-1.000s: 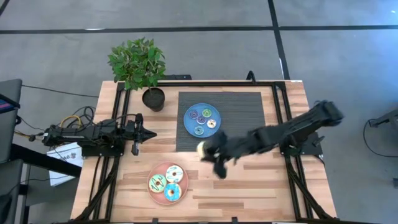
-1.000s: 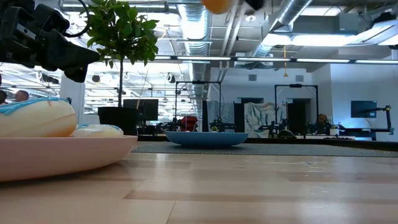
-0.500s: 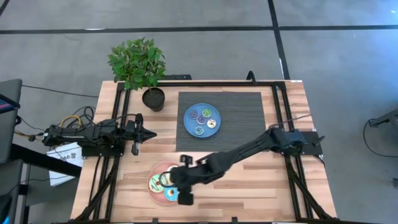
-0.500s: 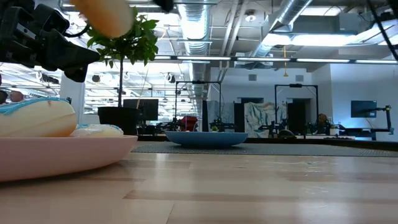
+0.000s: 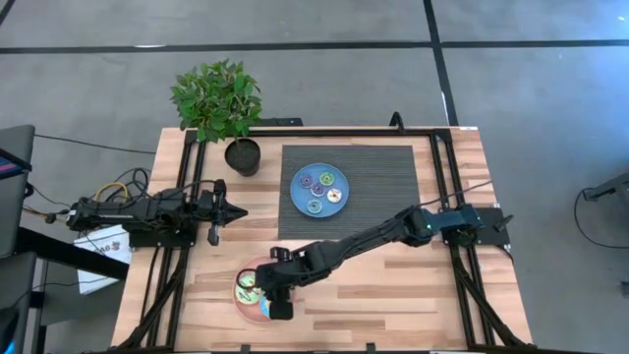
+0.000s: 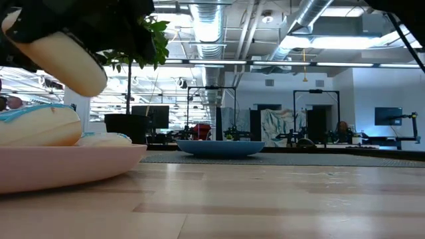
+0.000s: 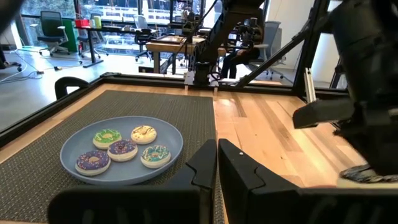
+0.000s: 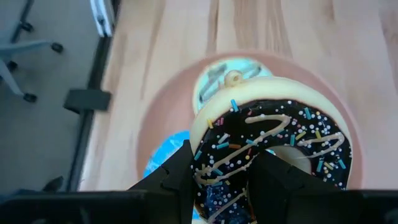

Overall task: Pick & Place donuts
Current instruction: Put the large black donut on the light orange plate

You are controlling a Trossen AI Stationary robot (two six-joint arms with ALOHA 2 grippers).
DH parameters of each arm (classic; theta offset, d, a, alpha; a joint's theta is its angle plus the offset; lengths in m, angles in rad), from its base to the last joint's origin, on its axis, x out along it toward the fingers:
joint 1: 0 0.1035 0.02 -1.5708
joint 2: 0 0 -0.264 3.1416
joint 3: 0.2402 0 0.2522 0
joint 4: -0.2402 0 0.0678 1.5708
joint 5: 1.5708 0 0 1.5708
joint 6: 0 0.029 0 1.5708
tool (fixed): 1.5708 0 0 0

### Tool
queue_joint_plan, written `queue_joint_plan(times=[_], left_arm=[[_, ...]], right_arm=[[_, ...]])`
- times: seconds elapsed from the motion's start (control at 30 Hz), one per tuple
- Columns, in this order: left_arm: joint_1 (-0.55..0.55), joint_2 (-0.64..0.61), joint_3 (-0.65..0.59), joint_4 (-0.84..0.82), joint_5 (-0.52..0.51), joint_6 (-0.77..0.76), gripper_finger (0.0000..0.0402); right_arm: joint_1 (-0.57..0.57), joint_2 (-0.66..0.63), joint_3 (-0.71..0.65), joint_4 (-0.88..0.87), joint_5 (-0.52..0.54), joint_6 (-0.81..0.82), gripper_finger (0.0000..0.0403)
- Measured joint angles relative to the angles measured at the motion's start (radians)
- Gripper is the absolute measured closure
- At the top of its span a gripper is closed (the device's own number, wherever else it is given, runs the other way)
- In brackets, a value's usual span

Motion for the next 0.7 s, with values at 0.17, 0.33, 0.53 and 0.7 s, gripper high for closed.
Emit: queue_joint_plan(times=[0.17,0.33,0.53,0.7], left_arm=[[0.0,0.0,0.0,0.0,0.0,0.0,0.0393],[0.0,0.0,0.0,0.0,0.0,0.0,0.0393],[0.0,0.0,0.0,0.0,0.0,0.0,0.0393],[0.0,0.0,0.0,0.0,0.0,0.0,0.0393]], right_arm=[[-0.009,-0.003,0.001,0.003,-0.006,-0.039,0.029],[-0.01,-0.003,-0.001,0.011,-0.045,-0.075,0.029],[-0.009,-0.003,-0.002,0.01,-0.102,-0.088,0.029],[-0.007,-0.003,-0.002,0.01,-0.073,-0.097,0.029]])
